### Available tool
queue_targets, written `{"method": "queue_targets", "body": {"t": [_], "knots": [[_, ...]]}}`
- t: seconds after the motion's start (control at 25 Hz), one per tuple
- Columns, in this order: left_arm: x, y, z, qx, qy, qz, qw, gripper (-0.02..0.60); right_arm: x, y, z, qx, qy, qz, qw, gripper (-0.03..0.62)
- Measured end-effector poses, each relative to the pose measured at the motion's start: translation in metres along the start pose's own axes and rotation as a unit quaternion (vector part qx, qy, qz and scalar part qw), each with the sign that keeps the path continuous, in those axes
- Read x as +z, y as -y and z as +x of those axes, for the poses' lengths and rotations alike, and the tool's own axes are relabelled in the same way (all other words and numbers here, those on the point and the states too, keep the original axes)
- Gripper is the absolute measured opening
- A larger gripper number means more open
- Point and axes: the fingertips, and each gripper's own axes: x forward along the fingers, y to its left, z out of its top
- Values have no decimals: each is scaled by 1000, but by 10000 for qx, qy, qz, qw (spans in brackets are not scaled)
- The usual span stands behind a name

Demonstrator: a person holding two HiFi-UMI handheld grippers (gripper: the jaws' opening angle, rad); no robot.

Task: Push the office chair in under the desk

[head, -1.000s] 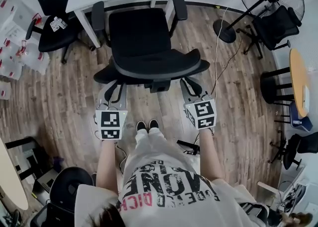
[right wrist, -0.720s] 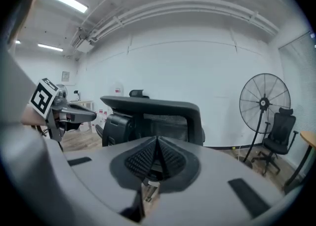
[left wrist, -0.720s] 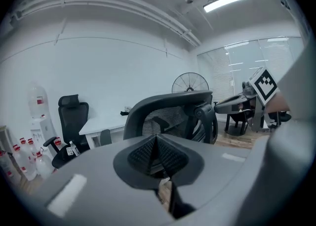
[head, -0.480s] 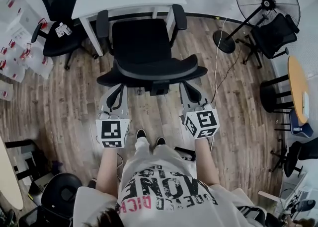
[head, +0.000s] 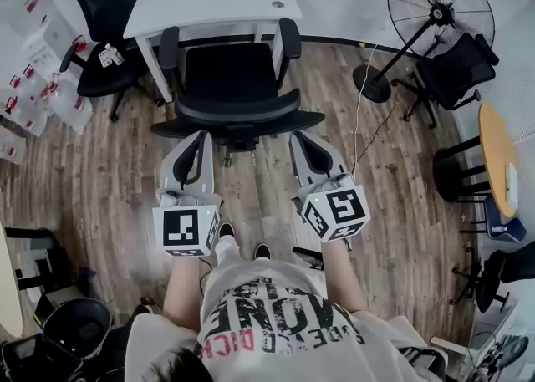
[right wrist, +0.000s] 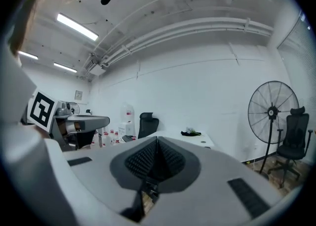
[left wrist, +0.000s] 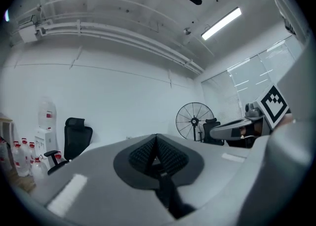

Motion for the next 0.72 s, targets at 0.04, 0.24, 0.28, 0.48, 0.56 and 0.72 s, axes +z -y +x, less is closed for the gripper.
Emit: {"method": "queue_targets", "body": {"t": [0.04,0.24,0.28,0.48,0.56,0.72], "knots": [[6,8,-3,30,56,-16,10000,10,3,0,-7,33,5,-37,10000,15],[30,43,-27,269,303,-126,9991,11,12,-1,-38,203,153,-124,9996,15],[32,51,-32,301,319,-106,9990,11,13,-3,-44,244,194,-138,9994,15],[37,74,-56,465,386,-157,9980,10,15,-20,-66,540,319,-168,9979,15],[35,80,-64,481,376,-163,9980,11,13,-29,-73,655,325,-153,9972,15],[33,88,-77,481,346,-243,9979,11,14,-43,-83,812,349,-102,9960,15]]}}
